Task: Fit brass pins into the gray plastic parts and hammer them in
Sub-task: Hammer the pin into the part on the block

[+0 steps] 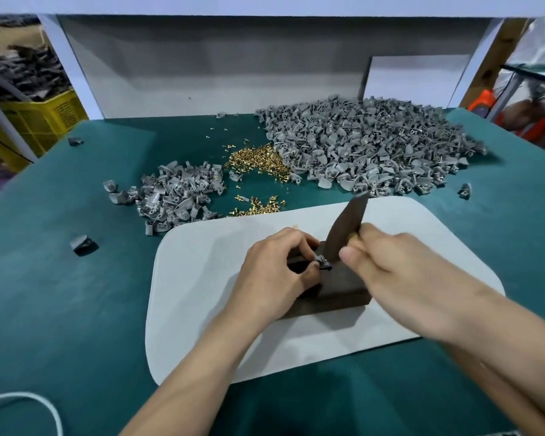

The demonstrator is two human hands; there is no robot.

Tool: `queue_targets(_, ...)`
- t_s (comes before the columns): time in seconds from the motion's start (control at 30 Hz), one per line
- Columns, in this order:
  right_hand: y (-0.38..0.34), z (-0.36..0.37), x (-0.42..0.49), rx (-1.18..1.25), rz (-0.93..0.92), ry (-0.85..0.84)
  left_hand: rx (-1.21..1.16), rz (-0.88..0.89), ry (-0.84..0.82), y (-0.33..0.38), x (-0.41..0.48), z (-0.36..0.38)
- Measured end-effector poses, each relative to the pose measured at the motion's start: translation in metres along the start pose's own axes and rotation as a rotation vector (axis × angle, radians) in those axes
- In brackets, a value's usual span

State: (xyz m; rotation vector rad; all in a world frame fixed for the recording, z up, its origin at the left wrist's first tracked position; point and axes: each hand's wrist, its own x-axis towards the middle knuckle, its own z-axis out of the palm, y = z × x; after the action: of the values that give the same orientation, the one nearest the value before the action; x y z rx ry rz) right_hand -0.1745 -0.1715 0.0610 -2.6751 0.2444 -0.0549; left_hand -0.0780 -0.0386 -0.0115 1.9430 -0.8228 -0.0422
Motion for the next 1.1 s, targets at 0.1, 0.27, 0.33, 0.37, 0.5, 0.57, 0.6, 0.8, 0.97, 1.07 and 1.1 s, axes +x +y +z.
queue_targets(0.1,-0.004,-0.007,0.001,0.041,-0.067,0.154,0.009,-0.011,0.020,0.001,0.001,0.000)
queue_targets(0.27,-0.003,0.004,0.007,-0.032,0.041,0.001,0.011,0.020,0.010,0.000,-0.001,0.000)
queue_targets(0.33,-0.004,0.002,0.006,0.004,0.039,0.070,0.023,0.027,0.026,0.001,0.001,0.000)
queue_targets(0.37,-0.003,0.003,0.005,-0.018,0.045,0.054,0.026,0.026,0.030,0.000,0.001,0.000)
queue_targets(0.5,0.001,0.005,0.003,-0.031,0.057,0.000,0.037,0.013,0.020,-0.001,-0.001,0.000)
queue_targets(0.57,0.006,-0.001,0.008,0.153,0.055,0.102,0.039,0.012,0.024,-0.001,-0.001,0.000)
queue_targets(0.6,0.012,-0.002,0.015,0.287,0.063,0.156,0.023,0.002,0.028,-0.001,-0.001,0.000)
queue_targets(0.8,0.064,0.017,0.080,0.798,0.427,0.159,-0.046,-0.081,-0.024,0.003,-0.005,-0.004)
queue_targets(0.97,0.092,0.033,0.084,1.213,0.493,-0.058,-0.077,-0.185,-0.053,0.010,-0.009,-0.017)
queue_targets(1.07,0.094,0.033,0.084,1.108,0.421,-0.049,-0.030,-0.196,-0.051,0.024,-0.003,-0.028)
queue_targets(1.1,0.092,0.035,0.084,1.038,0.405,-0.036,-0.023,-0.195,-0.047,0.030,0.004,-0.030)
